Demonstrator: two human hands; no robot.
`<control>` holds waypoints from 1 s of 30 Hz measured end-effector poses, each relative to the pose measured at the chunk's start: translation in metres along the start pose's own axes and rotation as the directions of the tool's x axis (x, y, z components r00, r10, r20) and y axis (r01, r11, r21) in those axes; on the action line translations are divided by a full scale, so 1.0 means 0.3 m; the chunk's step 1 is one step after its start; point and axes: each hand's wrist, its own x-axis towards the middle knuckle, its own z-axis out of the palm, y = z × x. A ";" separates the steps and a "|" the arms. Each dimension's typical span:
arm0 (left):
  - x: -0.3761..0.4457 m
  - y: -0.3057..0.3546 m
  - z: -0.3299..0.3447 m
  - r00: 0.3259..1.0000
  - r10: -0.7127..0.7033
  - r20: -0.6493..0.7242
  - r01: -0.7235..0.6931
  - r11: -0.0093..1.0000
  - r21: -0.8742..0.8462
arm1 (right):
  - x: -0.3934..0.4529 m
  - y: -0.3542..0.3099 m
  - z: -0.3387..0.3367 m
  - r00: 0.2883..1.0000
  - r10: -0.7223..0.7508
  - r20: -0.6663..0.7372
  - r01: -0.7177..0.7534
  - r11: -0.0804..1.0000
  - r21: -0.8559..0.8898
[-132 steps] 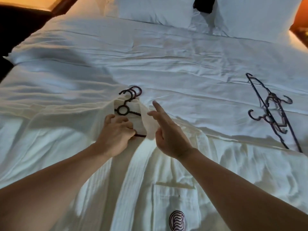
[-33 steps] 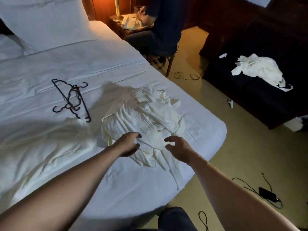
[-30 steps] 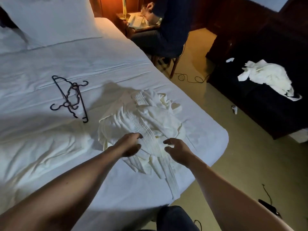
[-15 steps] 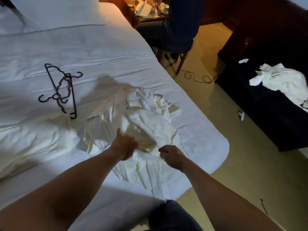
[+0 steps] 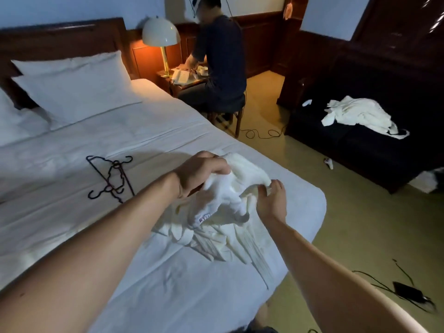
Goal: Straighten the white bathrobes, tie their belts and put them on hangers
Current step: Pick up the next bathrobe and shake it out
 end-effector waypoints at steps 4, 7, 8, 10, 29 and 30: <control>-0.176 0.013 0.083 0.984 -0.006 0.178 -0.026 0.984 0.178 | -0.063 -0.097 -0.155 0.925 0.373 0.073 -0.343 0.735 0.585; -0.284 -0.019 0.174 0.940 -0.054 0.336 -0.013 0.981 0.193 | -0.184 -0.146 -0.293 0.884 0.296 0.363 -0.465 0.465 0.754; -0.318 -0.030 0.205 0.923 -0.073 0.377 0.013 0.987 0.157 | -0.235 -0.164 -0.333 0.870 0.274 0.410 -0.492 0.431 0.756; -0.389 -0.067 0.272 0.882 -0.134 0.452 0.094 0.989 0.111 | -0.350 -0.160 -0.408 0.843 0.273 0.463 -0.537 0.404 0.740; -0.951 -0.378 0.420 0.971 -0.184 0.153 -0.009 0.611 0.792 | -1.056 -0.159 -0.825 0.704 0.218 0.676 0.088 0.918 -0.387; -0.988 -0.347 0.441 0.991 -0.049 0.122 -0.057 0.676 0.735 | -1.127 -0.206 -0.861 0.661 0.230 0.715 0.177 0.877 -0.446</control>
